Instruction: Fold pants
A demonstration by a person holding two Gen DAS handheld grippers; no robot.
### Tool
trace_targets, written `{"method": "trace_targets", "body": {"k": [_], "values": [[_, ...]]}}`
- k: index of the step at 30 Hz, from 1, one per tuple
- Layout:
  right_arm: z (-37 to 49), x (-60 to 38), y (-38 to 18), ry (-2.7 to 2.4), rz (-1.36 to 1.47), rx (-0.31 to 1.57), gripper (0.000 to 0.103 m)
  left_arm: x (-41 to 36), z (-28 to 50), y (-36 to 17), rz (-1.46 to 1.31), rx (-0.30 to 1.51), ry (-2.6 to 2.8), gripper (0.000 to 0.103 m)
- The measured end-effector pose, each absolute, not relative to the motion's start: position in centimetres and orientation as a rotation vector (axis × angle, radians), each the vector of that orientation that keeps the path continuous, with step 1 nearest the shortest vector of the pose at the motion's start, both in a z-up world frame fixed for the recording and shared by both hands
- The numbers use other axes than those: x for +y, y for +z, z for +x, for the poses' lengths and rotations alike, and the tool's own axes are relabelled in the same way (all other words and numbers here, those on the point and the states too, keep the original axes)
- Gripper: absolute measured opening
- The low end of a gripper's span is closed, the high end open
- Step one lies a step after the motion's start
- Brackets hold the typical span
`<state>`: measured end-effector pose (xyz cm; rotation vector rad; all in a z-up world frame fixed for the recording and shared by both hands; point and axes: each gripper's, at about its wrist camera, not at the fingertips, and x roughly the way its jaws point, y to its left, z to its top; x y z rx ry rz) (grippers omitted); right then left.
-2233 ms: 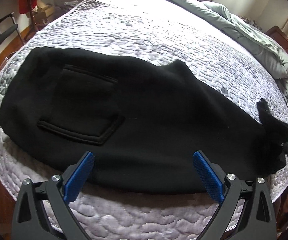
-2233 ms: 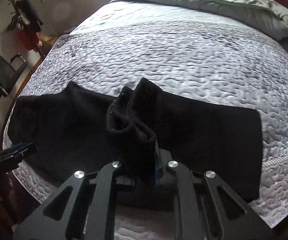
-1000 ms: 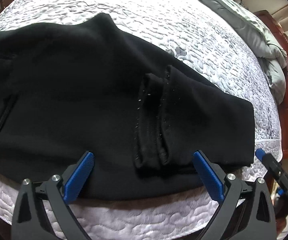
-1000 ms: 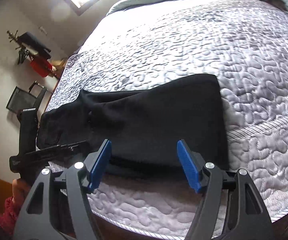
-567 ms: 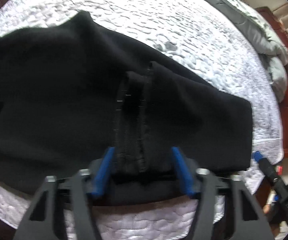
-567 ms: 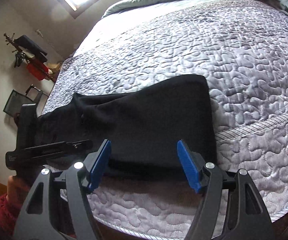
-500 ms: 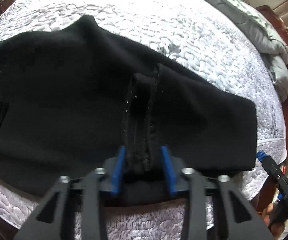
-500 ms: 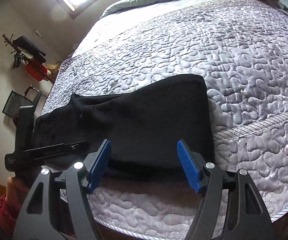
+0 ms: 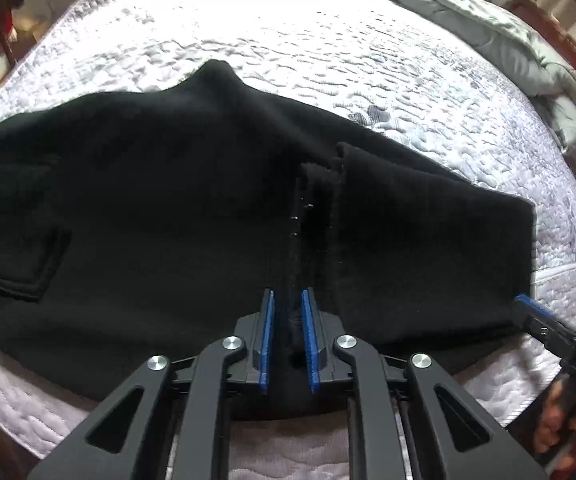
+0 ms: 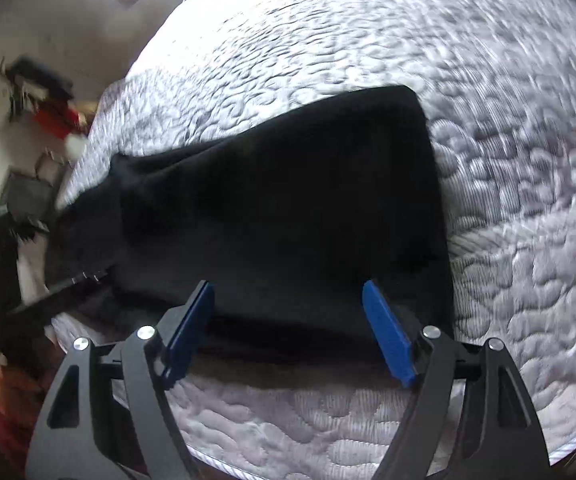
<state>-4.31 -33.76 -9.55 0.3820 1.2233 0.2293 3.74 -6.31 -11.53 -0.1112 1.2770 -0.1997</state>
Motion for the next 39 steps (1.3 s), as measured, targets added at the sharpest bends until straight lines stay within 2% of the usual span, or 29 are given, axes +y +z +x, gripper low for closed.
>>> {"method": "trace_targets", "body": {"k": [7,8,12,18,23,25,26,29,32,34,39], "values": [[-2.4,-37.0,-3.8,0.308,0.509,1.072,0.074,-7.1,4.2,-7.3,-0.214,1.207,-0.324,0.015],[-1.6,-37.4,-3.5,0.302,0.503,1.071,0.074,-8.2,4.7,-6.9,-0.221,1.203,-0.36,0.019],[1.6,-38.2,-4.9,0.269,0.511,1.137,0.074,-11.3,7.3,-8.0,-0.198,1.235,-0.414,0.034],[2.6,-39.8,-9.3,0.183,0.525,1.217,0.075,-10.6,7.5,-11.9,-0.179,1.321,-0.366,0.034],[2.7,-41.2,-12.6,0.136,0.557,1.258,0.073,-11.2,7.3,-12.2,-0.127,1.311,-0.374,0.033],[1.9,-41.7,-11.6,0.143,0.583,1.204,0.066,-11.1,7.3,-11.7,-0.127,1.3,-0.383,0.034],[1.3,-41.8,-10.8,0.141,0.571,1.183,0.065,-11.3,7.3,-11.5,-0.125,1.298,-0.379,0.039],[-0.7,-41.6,-8.4,0.128,0.52,1.137,0.067,-10.3,5.8,-9.8,-0.114,1.245,-0.371,0.051],[-2.5,-40.2,-6.2,0.221,0.515,1.105,0.067,-10.1,4.4,-8.9,-0.121,1.208,-0.393,0.055],[-3.6,-38.6,-5.2,0.269,0.463,1.108,0.071,-10.4,3.7,-8.9,-0.118,1.206,-0.412,0.056],[-3.8,-35.8,-8.2,0.251,0.431,1.223,0.071,-10.8,3.5,-11.3,-0.098,1.241,-0.403,0.056]]}}
